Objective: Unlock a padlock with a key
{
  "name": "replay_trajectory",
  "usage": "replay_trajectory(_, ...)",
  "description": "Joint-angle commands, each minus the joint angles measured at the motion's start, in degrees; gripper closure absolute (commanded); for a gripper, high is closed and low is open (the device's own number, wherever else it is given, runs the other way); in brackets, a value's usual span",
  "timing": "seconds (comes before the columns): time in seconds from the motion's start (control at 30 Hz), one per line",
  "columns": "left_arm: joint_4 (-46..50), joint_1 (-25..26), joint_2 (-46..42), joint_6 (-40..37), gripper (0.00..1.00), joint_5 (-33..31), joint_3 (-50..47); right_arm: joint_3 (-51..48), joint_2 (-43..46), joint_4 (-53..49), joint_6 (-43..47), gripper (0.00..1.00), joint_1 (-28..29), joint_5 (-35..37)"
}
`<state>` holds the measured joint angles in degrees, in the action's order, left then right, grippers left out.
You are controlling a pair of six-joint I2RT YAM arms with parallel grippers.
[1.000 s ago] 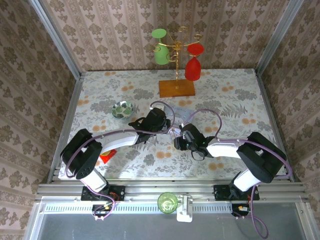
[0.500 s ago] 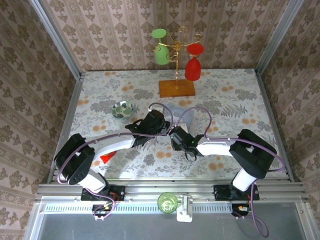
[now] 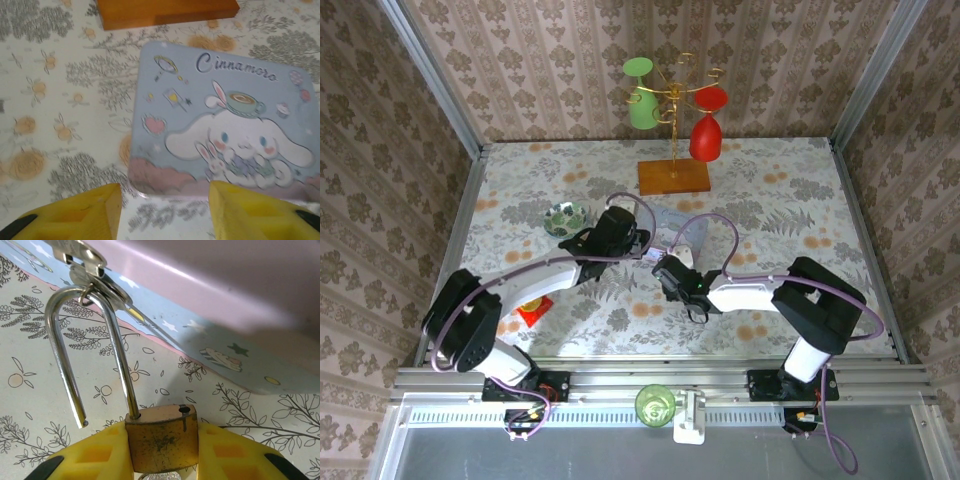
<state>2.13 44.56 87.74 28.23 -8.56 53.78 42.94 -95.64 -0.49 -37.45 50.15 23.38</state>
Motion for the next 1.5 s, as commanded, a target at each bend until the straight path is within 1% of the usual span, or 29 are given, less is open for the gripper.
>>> replay_trajectory(0.0,-1.4,-1.8,6.3,-5.8,0.48,4.6,3.3,-3.1,1.6,-1.7,-3.2,0.83,0.1,0.6)
replay_trajectory(0.13,-2.6,-1.4,9.7,-5.5,0.49,4.9,4.2,-4.0,3.4,-4.8,-4.4,0.84,0.2,2.1)
replay_trajectory(0.2,-3.7,-0.9,9.6,-4.4,0.55,5.6,3.2,-3.3,4.7,-8.0,-4.3,0.83,0.6,3.0)
replay_trajectory(0.23,-4.4,-0.4,9.2,-3.6,0.59,6.0,2.4,-2.7,5.3,-10.5,-4.6,0.83,1.1,4.6)
replay_trajectory(0.3,-4.3,1.4,8.1,-2.6,0.66,5.1,1.1,-2.6,6.3,-12.8,-5.8,0.86,0.9,5.5)
replay_trajectory(0.4,-4.0,3.9,6.9,1.1,0.67,4.0,-0.7,-6.1,7.6,-8.8,-8.7,0.87,-1.3,3.6)
replay_trajectory(0.5,-5.1,5.6,6.2,6.0,0.69,4.3,-3.3,-8.6,9.0,-6.7,-12.3,0.88,-1.6,5.9)
replay_trajectory(0.6,-5.1,8.3,5.9,7.4,0.70,2.4,-4.5,-10.9,11.6,-4.3,-14.8,0.91,-1.5,7.1)
replay_trajectory(0.7,-3.7,9.5,7.0,7.7,0.70,0.6,-4.5,-12.0,13.3,-4.1,-16.9,0.92,-1.6,8.4)
replay_trajectory(0.8,-3.9,9.1,7.7,8.4,0.70,-0.4,-5.4,-13.0,14.3,-3.3,-17.9,0.92,-2.3,9.5)
replay_trajectory(0.93,-5.7,8.5,8.4,9.1,0.71,-0.3,-6.3,-15.4,15.0,2.7,-19.7,0.93,-5.5,8.1)
replay_trajectory(1.2,-6.5,7.5,10.3,9.0,0.71,0.4,-5.6,-15.1,14.7,7.4,-22.8,0.94,-6.6,8.9)
replay_trajectory(1.33,-6.8,7.6,10.4,9.3,0.71,0.4,-5.7,-15.4,14.8,9.1,-24.2,0.94,-7.6,10.8)
replay_trajectory(1.4,-7.2,7.4,10.5,9.6,0.71,0.5,-5.9,-15.9,14.2,12.4,-25.4,0.94,-9.2,9.2)
replay_trajectory(1.47,-7.3,7.4,10.7,9.6,0.71,0.5,-5.7,-14.0,13.0,11.6,-24.6,0.94,-9.5,9.8)
